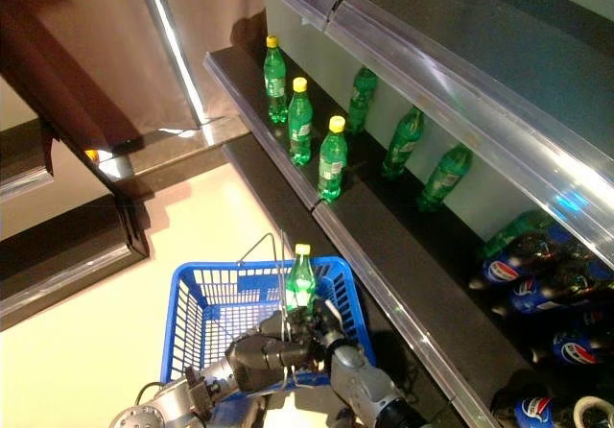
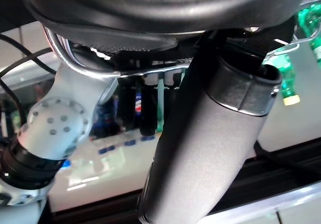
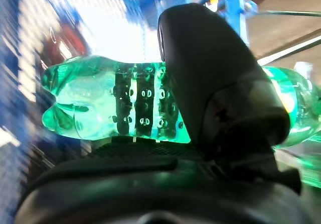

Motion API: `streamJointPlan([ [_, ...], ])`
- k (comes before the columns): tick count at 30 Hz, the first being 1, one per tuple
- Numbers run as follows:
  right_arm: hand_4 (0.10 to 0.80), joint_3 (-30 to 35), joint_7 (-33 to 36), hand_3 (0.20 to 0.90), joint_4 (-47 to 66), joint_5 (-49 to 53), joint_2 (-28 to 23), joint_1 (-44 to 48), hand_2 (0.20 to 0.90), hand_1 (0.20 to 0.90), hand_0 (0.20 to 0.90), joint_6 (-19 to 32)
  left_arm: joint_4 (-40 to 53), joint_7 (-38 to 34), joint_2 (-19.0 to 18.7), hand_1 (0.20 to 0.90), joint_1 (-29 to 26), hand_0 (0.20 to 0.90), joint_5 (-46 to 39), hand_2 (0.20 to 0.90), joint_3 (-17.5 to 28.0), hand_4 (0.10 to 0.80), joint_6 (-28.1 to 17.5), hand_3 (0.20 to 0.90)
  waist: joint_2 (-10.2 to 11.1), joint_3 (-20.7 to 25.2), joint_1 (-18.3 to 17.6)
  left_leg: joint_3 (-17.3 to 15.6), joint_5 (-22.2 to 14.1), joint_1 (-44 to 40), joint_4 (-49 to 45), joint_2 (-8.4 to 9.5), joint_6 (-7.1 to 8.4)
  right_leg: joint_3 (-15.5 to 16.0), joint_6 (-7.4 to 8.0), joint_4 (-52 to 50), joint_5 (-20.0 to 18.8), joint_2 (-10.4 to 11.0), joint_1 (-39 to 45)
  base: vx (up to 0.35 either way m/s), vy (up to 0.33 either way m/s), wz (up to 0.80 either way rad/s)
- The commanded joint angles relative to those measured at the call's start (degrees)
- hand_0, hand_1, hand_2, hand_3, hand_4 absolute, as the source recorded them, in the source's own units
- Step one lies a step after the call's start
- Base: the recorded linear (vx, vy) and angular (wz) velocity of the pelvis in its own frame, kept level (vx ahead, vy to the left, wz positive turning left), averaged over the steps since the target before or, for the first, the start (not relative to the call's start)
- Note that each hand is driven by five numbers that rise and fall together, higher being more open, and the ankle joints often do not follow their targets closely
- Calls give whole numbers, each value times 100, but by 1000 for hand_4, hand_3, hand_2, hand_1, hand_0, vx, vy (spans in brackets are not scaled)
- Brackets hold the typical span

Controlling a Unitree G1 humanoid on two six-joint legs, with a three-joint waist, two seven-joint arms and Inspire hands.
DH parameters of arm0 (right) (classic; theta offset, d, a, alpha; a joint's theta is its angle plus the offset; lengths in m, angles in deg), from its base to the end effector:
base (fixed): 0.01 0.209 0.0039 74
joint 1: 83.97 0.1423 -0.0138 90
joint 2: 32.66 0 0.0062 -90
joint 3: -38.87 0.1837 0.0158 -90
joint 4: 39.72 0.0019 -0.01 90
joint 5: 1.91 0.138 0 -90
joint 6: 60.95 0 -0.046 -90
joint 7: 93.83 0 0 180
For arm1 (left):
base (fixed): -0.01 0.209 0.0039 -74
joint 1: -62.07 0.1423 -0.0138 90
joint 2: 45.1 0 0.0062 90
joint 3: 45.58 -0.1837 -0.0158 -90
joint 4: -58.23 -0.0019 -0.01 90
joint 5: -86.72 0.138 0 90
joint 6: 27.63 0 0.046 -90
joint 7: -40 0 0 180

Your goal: Pick up the drink and place into the basket.

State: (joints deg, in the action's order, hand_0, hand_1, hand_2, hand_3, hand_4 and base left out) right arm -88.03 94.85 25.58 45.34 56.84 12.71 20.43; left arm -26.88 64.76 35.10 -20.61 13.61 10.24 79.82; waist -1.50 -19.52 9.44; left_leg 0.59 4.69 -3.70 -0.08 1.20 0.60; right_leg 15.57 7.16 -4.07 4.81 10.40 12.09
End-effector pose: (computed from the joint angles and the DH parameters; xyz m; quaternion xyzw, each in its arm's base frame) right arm 0.1757 -0.1153 -0.0391 0.1247 0.3661 0.1231 0.9139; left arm 0.1332 0.1218 0.0035 -0.4491 0.2805 -0.4108 0.7422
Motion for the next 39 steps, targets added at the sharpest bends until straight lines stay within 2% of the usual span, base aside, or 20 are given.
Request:
streamJointPlan([
  [1,100,-286,-1226,200,356,708,863,239,300,300,300,218,1806,1943,1190,300,-124,300,-528,300,-575,100,-184,200,146,872,153,-98,-540,155,-1015,-357,224,43,255,-406,-839,591,-658,64,-25,11],
  [5,100,-461,-1754,200,290,796,835,126,300,300,300,-4,1768,2040,1127,300,-12,300,-457,300,-646,100,-191,200,184,896,212,-47,-543,172,-1048,-354,212,64,284,-415,-843,587,-649,50,-26,14],
  [9,100,-543,-2245,200,293,1508,832,14,300,300,300,-205,1702,2136,1035,300,58,300,-415,300,-681,100,-208,200,228,885,253,-3,-541,180,-1091,-373,202,76,302,-442,-850,564,-647,40,-39,6],
  [11,100,-566,-2615,200,335,1483,848,30,300,300,300,-266,1722,2154,942,300,78,300,-439,300,-704,100,-221,200,241,876,280,36,-547,192,-1121,-383,192,86,303,-455,-845,538,-645,31,-54,3],
  [15,100,-781,-2536,200,469,599,680,118,300,300,300,-5,1720,2167,825,300,72,300,-474,300,-755,100,-208,200,271,858,323,100,-558,229,-1171,-389,188,97,320,-480,-849,518,-662,23,-50,2],
  [17,100,-939,-2109,200,333,-669,556,299,300,300,300,205,1705,2104,808,300,59,300,-515,300,-791,100,-77,200,316,853,368,161,-562,237,-1199,-390,183,101,334,-478,-866,506,-647,45,-71,4],
  [22,100,-1200,-1640,200,-2,-2397,437,976,300,300,300,78,1537,2138,888,300,78,300,-367,300,-812,100,375,200,436,806,479,284,-553,199,-1211,-403,169,43,350,-436,-907,433,-574,47,-93,2],
  [32,100,-1350,-1612,200,-798,-4496,748,1786,300,300,300,-440,1395,1938,1114,300,52,300,-266,300,-783,100,1044,200,605,747,725,453,-557,161,-1283,-427,151,50,392,-401,-977,379,-434,61,-66,6],
  [36,100,-1366,-1653,200,-1260,-4927,951,1922,300,300,300,-434,1404,1776,1167,300,2,300,-336,300,-766,100,1239,200,654,734,818,514,-565,177,-1332,-429,147,80,414,-390,-1004,373,-393,65,-51,10],
  [39,100,-1321,-1370,200,-1632,-4975,1090,1948,300,300,300,-234,1438,1634,1187,300,-40,300,-477,300,-767,100,1428,200,677,705,900,580,-588,226,-1411,-417,151,104,429,-393,-1021,375,-373,69,-46,12],
])
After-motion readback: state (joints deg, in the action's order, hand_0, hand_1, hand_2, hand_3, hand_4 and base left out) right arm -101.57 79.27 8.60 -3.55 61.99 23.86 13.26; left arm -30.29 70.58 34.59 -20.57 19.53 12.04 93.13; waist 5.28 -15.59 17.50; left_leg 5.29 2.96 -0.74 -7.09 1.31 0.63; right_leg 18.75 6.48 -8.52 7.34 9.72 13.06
